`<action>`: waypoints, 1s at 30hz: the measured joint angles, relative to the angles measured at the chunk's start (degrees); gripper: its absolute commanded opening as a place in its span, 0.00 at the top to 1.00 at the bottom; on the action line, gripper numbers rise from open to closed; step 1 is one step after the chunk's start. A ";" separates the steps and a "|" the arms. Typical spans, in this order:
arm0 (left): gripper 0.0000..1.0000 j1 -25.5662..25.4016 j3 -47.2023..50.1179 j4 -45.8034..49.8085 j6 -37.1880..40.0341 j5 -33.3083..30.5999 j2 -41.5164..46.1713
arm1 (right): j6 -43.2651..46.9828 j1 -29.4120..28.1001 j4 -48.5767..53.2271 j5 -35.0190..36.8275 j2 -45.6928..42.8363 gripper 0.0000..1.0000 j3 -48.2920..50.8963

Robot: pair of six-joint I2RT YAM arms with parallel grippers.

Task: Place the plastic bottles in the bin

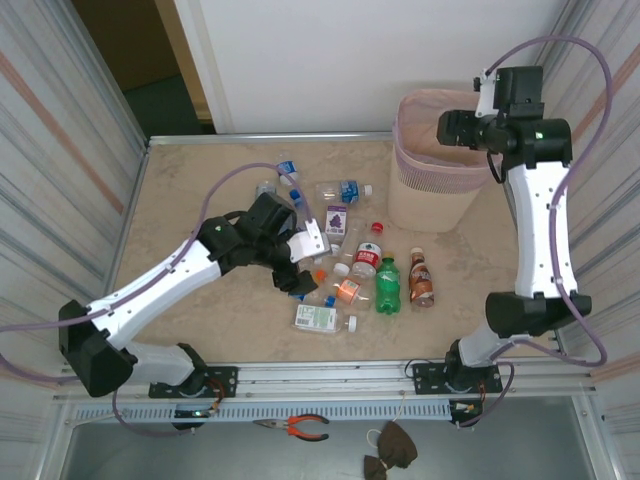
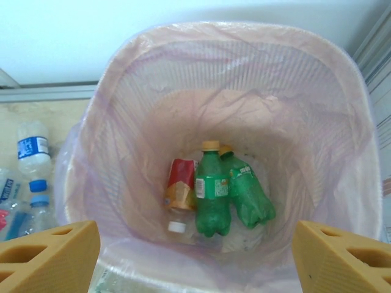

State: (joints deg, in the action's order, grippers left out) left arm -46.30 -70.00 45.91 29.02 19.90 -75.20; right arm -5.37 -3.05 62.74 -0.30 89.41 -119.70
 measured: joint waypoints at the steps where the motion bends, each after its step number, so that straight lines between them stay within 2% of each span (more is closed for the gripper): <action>1: 0.26 -0.59 0.20 0.37 2.27 -0.04 -0.15 | 0.00 0.00 -0.35 -0.02 -1.60 0.18 1.40; 6: 0.26 -2.89 1.05 2.36 12.31 -2.05 -2.43 | 0.00 0.07 -1.75 0.31 -9.22 0.17 9.16; 13: 0.28 -6.23 7.39 2.40 20.02 -7.63 -6.10 | 0.02 1.42 -2.75 0.52 -15.98 0.17 16.44; 18: 0.30 -7.72 13.68 0.76 20.90 -9.53 -6.10 | 0.02 2.03 -3.15 0.52 -17.97 0.17 19.15; 24: 0.23 -8.24 18.73 -3.89 19.63 -11.67 -6.10 | 0.02 2.08 -3.28 0.48 -18.34 0.17 19.87; 30: 0.22 -8.59 19.34 -7.48 18.14 -12.57 -6.34 | 0.02 2.08 -3.61 0.28 -18.36 0.17 19.87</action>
State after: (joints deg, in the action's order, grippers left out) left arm -54.89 -50.65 38.44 47.16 7.33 -81.54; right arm -5.34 -0.97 59.13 -0.01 71.05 -99.83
